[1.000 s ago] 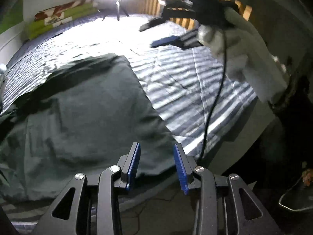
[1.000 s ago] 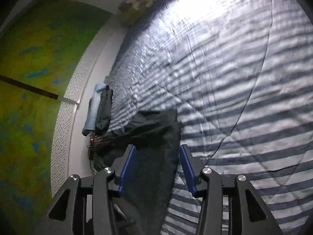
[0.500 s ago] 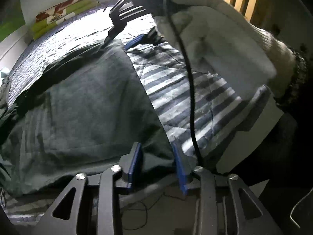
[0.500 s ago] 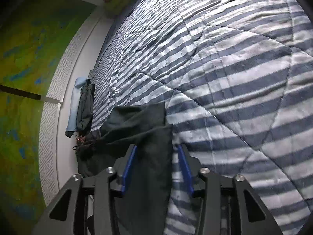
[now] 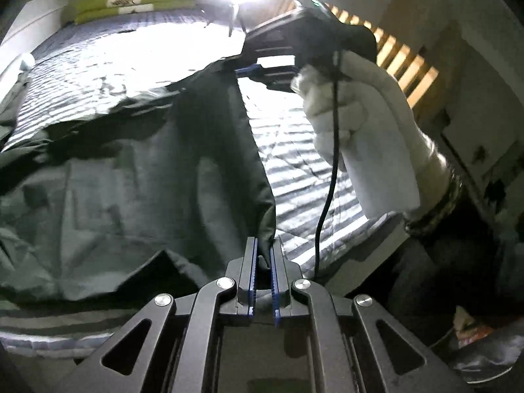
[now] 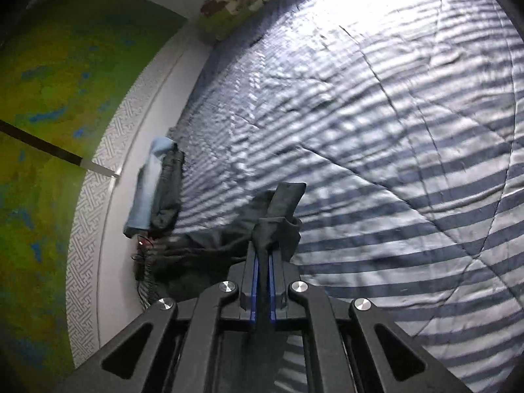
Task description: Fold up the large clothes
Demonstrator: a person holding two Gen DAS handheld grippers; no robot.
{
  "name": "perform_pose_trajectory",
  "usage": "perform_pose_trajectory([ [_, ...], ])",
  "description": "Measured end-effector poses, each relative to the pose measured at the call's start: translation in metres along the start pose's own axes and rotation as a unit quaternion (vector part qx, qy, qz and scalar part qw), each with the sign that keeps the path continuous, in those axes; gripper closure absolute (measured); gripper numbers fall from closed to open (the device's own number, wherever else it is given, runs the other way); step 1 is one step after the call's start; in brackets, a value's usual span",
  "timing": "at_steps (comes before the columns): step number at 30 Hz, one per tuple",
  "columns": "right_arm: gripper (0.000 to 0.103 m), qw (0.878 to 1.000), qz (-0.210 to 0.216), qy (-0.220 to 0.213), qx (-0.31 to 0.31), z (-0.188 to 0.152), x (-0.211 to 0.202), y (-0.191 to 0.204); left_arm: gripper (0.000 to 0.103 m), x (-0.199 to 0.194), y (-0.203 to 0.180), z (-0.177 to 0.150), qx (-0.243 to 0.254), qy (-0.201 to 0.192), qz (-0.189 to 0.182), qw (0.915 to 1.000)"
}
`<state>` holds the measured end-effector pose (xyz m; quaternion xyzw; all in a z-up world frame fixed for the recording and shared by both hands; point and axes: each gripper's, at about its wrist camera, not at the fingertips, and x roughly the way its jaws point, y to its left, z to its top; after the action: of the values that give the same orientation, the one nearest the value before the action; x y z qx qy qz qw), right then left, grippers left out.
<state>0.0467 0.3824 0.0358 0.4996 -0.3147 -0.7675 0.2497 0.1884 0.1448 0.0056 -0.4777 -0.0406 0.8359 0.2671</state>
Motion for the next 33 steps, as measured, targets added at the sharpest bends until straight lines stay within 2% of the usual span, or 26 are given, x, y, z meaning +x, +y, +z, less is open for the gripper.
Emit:
perform_pose_trajectory([
  [5, 0.099, 1.0, 0.006, -0.022, -0.003, -0.002, -0.006, 0.037, 0.096, -0.047, 0.03, -0.002, -0.016, -0.042, 0.002, 0.999],
  [10, 0.099, 0.999, -0.003, -0.012, -0.032, 0.0, 0.013, 0.089, 0.097, -0.1, 0.083, -0.016, -0.067, -0.085, 0.01, 0.9941],
  [17, 0.099, 0.993, -0.015, 0.024, -0.113, -0.011, 0.097, 0.198, 0.097, -0.161, 0.175, -0.056, -0.145, -0.13, 0.054, 0.9794],
  [23, 0.099, 0.981, -0.039, 0.07, -0.175, -0.039, 0.198, 0.278, 0.097, -0.183, 0.251, -0.086, -0.201, -0.145, 0.085, 0.965],
  [28, 0.099, 0.973, -0.068, 0.102, -0.198, -0.057, 0.262, 0.3, 0.097, -0.18, 0.302, -0.112, -0.251, -0.144, 0.091, 0.9529],
  [33, 0.099, 0.965, -0.08, 0.117, -0.222, -0.074, 0.295, 0.308, 0.097, -0.174, 0.323, -0.127, -0.269, -0.137, 0.104, 0.9476],
])
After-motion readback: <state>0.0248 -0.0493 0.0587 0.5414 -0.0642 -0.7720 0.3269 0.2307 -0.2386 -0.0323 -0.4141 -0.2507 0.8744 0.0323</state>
